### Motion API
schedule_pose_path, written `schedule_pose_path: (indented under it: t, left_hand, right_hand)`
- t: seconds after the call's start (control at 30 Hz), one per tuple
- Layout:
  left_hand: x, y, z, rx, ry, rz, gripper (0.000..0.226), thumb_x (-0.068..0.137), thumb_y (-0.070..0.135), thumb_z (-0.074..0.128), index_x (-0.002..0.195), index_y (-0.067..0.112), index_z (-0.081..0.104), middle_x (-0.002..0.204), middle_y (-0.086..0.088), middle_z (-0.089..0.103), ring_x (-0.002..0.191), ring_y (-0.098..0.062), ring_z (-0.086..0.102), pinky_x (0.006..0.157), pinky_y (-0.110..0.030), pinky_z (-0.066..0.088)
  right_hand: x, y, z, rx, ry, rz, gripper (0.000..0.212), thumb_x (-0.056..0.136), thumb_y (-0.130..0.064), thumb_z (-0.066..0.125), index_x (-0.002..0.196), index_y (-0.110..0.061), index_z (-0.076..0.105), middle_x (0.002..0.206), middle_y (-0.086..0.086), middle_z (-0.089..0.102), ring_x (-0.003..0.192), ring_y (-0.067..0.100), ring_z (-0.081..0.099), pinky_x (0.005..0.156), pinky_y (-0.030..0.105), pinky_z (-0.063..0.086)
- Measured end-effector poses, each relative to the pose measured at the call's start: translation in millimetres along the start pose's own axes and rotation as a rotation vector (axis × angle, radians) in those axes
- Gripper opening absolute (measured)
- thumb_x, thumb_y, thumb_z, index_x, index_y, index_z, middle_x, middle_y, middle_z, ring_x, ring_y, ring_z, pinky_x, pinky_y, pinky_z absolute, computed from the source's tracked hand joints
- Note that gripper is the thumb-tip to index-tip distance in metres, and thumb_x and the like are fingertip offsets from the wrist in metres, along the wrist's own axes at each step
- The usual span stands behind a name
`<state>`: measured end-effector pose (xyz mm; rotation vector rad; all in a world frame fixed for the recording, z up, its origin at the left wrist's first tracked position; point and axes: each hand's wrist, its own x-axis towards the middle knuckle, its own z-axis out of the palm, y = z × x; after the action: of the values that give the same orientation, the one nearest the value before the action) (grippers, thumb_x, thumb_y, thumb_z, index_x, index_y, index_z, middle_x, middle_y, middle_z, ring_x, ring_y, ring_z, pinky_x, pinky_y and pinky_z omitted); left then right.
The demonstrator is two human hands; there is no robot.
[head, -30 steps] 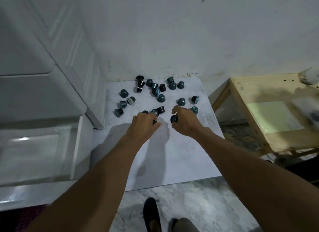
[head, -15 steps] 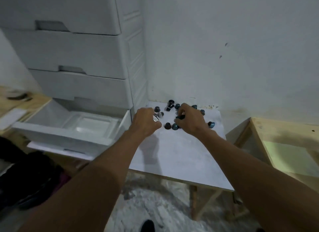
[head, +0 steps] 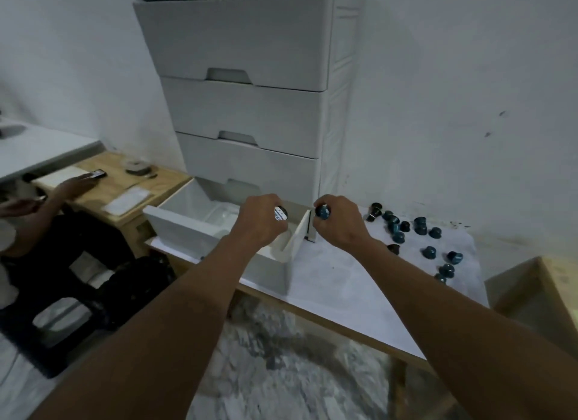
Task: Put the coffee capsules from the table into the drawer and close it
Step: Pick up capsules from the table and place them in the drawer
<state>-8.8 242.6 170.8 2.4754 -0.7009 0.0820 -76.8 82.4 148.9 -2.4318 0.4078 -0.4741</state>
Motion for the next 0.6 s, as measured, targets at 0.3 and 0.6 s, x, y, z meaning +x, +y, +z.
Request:
schedule_pose_path:
  t: [0.3,0.6]
  left_hand:
    - [53.4,-125.7,-45.3,-0.009,-0.097,0.068,0.038,0.077,0.019,0.073,0.113,0.016,0.062,0.105,-0.006,0.068,0.093,-0.022,0.062,0.074,-0.024,0.045]
    - [129.1,-212.2,-50.6,0.004,-0.262,0.167,0.037,0.077,0.019,0.074,0.113,0.017,0.064,0.105,-0.004,0.068,0.094,-0.019,0.062,0.077,-0.026,0.048]
  right_hand:
    - [54.7,-72.2,97.5,-0.065,-0.061,0.028,0.034,0.081,-0.016,0.066,0.114,-0.007,0.063,0.106,0.014,0.067,0.095,0.031,0.063,0.084,0.035,0.051]
    - [112.6,-90.6,171.2,-0.113,-0.133,0.158,0.033,0.077,-0.009,0.07,0.109,-0.012,0.064,0.106,0.009,0.067,0.095,0.026,0.063,0.08,0.031,0.049]
